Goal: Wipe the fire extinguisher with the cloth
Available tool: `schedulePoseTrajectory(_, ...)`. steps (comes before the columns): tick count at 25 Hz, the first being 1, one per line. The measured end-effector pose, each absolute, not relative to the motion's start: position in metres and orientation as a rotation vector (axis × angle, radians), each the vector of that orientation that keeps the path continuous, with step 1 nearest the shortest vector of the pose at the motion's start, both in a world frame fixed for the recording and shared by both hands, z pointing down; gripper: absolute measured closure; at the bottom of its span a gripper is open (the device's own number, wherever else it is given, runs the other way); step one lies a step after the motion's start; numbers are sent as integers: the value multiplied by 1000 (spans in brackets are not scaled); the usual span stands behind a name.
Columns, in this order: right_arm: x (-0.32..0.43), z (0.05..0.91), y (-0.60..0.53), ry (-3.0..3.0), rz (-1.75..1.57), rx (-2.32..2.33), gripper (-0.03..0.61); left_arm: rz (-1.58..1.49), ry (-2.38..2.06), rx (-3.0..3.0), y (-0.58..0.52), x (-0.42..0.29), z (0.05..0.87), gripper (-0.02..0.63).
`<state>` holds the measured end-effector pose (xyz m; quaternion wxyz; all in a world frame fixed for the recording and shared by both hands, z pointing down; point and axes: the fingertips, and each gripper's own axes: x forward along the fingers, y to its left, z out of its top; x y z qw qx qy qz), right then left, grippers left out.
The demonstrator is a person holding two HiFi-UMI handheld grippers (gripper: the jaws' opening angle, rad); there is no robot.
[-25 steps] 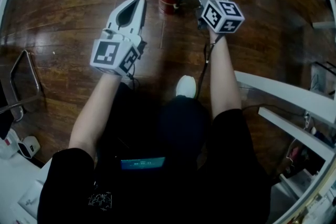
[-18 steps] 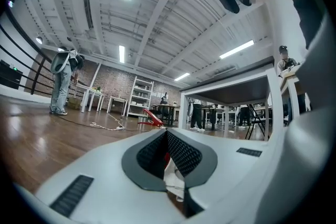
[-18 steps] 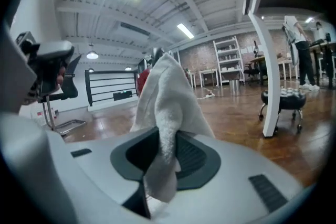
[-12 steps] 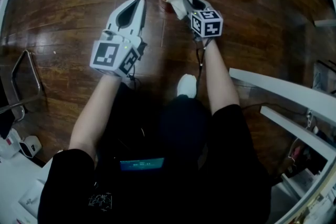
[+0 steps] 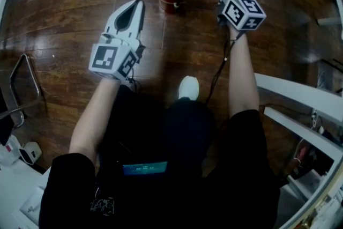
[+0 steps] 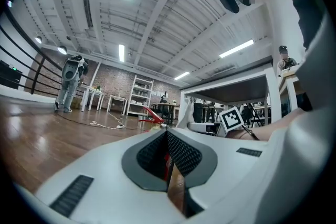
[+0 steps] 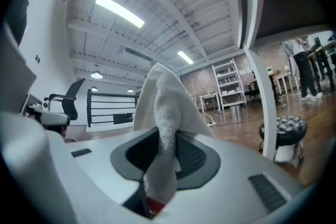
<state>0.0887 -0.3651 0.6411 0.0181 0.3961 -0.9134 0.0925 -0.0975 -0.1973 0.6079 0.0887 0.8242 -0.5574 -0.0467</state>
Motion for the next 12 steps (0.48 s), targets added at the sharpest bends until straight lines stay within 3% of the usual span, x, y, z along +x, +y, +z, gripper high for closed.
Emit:
schedulePoseTrajectory(4,69,607,-387,-2900,244,1149,466,-122,-1671,2444,-197,-99,612,611)
schedulePoseTrajectory(12,46,682,-418,-2736,352,1245,471,-127,-1671,2445,-198,-98,608,611)
